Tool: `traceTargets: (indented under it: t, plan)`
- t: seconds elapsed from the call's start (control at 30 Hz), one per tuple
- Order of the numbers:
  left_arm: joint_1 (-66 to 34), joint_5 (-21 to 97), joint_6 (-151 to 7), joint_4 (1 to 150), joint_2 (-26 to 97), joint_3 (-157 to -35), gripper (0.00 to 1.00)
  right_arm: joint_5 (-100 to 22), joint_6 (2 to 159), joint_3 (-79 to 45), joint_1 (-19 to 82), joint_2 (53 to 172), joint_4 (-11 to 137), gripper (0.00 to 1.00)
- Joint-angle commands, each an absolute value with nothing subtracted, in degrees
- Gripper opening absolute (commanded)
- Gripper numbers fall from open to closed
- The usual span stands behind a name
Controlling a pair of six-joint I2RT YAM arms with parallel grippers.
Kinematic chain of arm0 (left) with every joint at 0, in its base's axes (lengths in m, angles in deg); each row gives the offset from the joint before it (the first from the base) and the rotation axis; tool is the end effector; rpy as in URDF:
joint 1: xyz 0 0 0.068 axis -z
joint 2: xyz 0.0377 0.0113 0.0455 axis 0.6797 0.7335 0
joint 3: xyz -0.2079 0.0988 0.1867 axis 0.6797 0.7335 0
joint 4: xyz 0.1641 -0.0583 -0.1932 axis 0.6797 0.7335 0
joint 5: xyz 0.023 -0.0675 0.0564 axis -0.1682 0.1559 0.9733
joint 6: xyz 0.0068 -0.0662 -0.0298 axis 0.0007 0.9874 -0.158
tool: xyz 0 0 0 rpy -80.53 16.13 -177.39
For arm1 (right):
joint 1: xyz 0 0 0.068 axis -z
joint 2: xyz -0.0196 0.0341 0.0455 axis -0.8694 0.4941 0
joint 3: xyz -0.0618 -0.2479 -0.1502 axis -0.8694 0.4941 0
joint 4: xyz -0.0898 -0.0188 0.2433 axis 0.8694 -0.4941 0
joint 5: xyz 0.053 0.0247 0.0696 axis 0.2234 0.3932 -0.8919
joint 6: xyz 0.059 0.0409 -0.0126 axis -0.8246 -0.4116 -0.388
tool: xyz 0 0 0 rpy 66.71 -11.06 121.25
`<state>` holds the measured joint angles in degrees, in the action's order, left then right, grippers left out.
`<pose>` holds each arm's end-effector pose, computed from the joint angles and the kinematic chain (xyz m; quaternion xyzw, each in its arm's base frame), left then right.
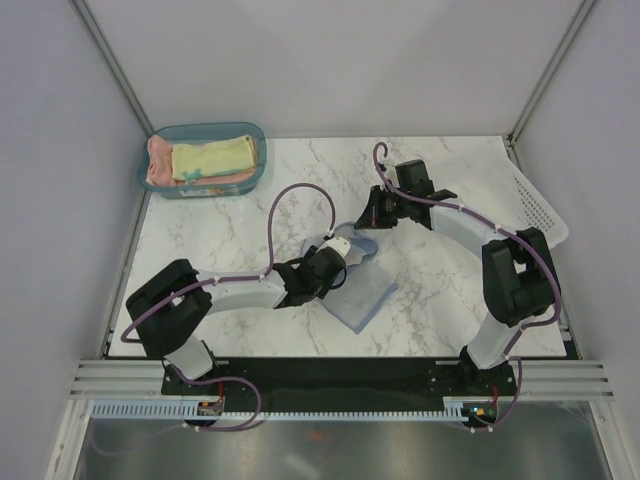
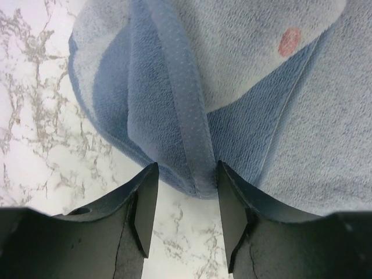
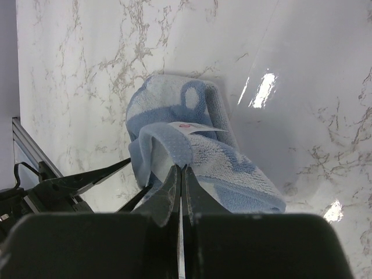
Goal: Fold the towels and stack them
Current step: Flatten out the crumpled towel
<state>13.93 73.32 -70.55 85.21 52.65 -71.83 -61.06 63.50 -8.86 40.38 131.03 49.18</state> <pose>0.2024 -0.2586 0.1695 0.2761 0.8826 0.0038 0.3806 0.3599 0.1635 0.2285 -0.0666 0.8984 0.3588 0.2444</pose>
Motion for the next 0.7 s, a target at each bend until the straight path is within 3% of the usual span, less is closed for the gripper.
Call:
traceTargets:
  t: [0.0,0.23,0.53,0.57,0.6,0.67]
  plan:
    - [14.3,74.4,-67.1,85.6,48.2,-70.3,0.52,-62.0,63.4,-8.5,40.7,128.2,50.8,0.00]
    - [14.3,73.5,-66.7,85.6,48.1,-70.4,0.48,-61.9,63.2,-7.8,40.8,127.6,51.0,0.00]
    - [14.3,71.2,-66.3,85.6,49.0,-70.9,0.18,-61.9,63.9,-6.9,40.8,126.2,50.9,0.00]
    - [14.2,71.0,-66.6,85.6,49.2,-70.9,0.06,-61.8,64.2,-6.7,40.8,126.1,51.0,0.00]
    - [14.3,71.1,-66.7,86.1,49.1,-71.0,0.02,-61.2,64.5,-6.5,40.8,125.6,50.9,0.00]
    - [14.3,72.0,-66.4,87.2,48.5,-71.6,0.02,-59.8,65.6,-6.2,40.8,124.8,50.2,0.00]
